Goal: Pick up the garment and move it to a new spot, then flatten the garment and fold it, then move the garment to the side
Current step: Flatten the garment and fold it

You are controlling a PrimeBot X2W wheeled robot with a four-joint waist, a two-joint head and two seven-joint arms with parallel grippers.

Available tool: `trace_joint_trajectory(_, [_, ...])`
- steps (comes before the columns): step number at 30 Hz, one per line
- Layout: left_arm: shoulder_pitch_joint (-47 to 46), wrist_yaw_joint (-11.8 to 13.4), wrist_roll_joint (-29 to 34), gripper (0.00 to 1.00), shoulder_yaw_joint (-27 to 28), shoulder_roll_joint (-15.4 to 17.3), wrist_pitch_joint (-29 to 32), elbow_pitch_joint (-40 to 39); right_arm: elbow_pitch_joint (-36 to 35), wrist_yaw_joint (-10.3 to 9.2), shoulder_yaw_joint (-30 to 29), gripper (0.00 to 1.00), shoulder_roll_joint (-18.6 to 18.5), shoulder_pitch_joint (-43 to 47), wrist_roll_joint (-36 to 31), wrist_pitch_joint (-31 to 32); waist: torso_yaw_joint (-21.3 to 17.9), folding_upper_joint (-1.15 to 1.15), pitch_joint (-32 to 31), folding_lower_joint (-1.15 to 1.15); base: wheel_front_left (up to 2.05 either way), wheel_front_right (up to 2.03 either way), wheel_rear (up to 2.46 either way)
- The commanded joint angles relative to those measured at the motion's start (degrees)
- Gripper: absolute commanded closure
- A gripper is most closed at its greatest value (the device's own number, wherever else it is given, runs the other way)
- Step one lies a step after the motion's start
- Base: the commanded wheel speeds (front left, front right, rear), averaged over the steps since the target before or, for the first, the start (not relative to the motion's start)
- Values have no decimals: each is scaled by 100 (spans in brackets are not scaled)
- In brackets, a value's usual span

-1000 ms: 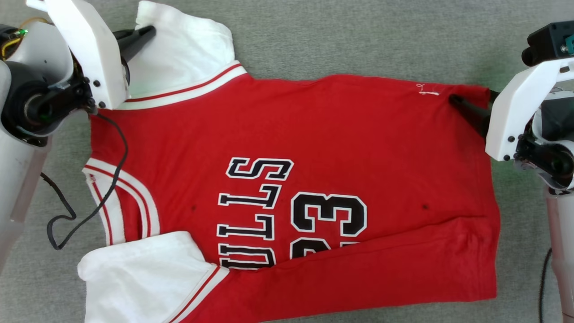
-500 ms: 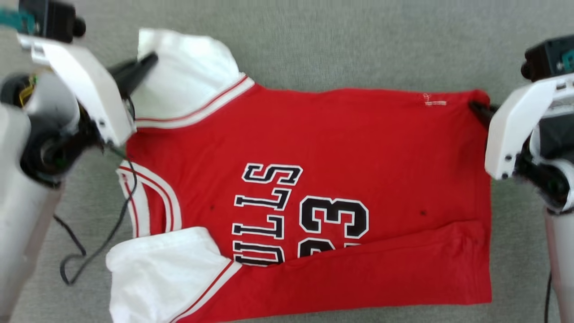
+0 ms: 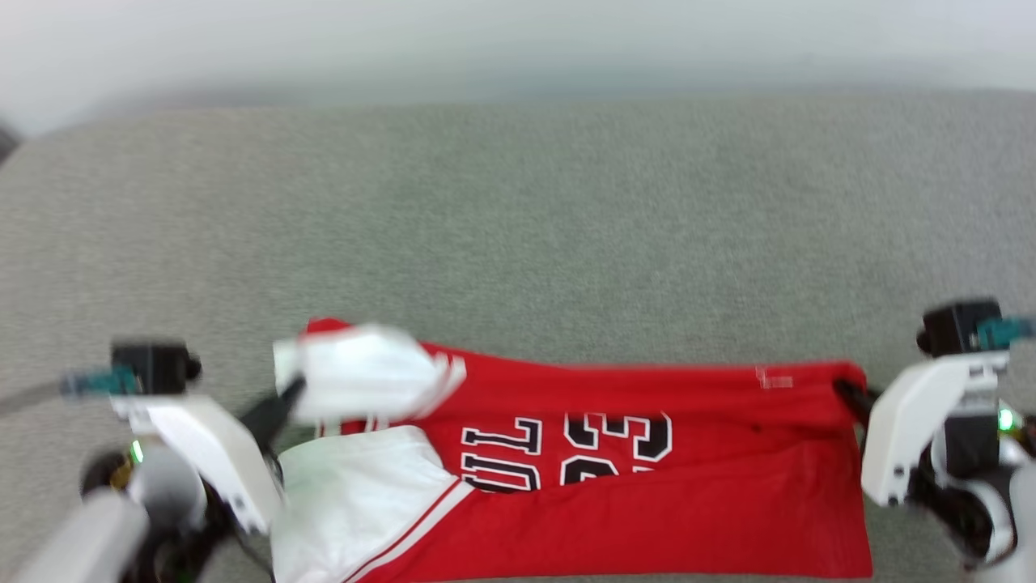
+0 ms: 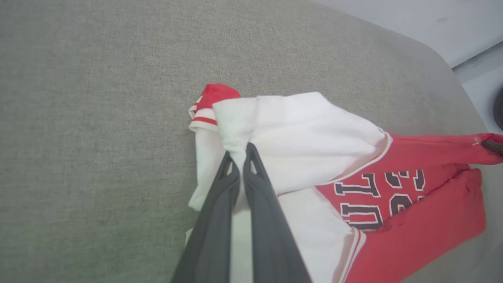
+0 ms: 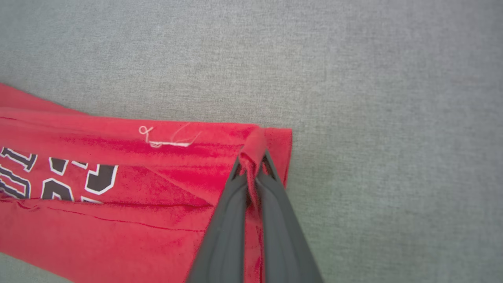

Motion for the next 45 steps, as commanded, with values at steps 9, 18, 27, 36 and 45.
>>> trace_joint_trajectory(9, [1399,443,-225,0,-281,-469,-321,-52,307,-6,-322,0,208,1217,18,-718,291,0,-519,1,0,0,0])
trace_joint_trajectory(18, [1921,833,298,0,-271,-620,-1264,-232,-185,-5,-426,0,217,2043,25,-1083,143,0,-989,1,0,0,0])
trace_joint_trajectory(27, [1916,1328,997,0,-61,-698,-2265,-1007,-1107,-5,-888,0,182,2232,-22,-537,108,0,-1287,1,0,0,0])
trace_joint_trajectory(36, [1559,1726,2003,0,75,-825,-2798,-1317,-1031,-5,-1063,0,118,1862,18,593,330,0,-1198,1,0,0,0])
trace_joint_trajectory(45, [1067,1575,2600,0,91,-1011,-2857,-1470,-191,-5,-849,0,135,1188,69,742,691,0,-352,1,0,0,0])
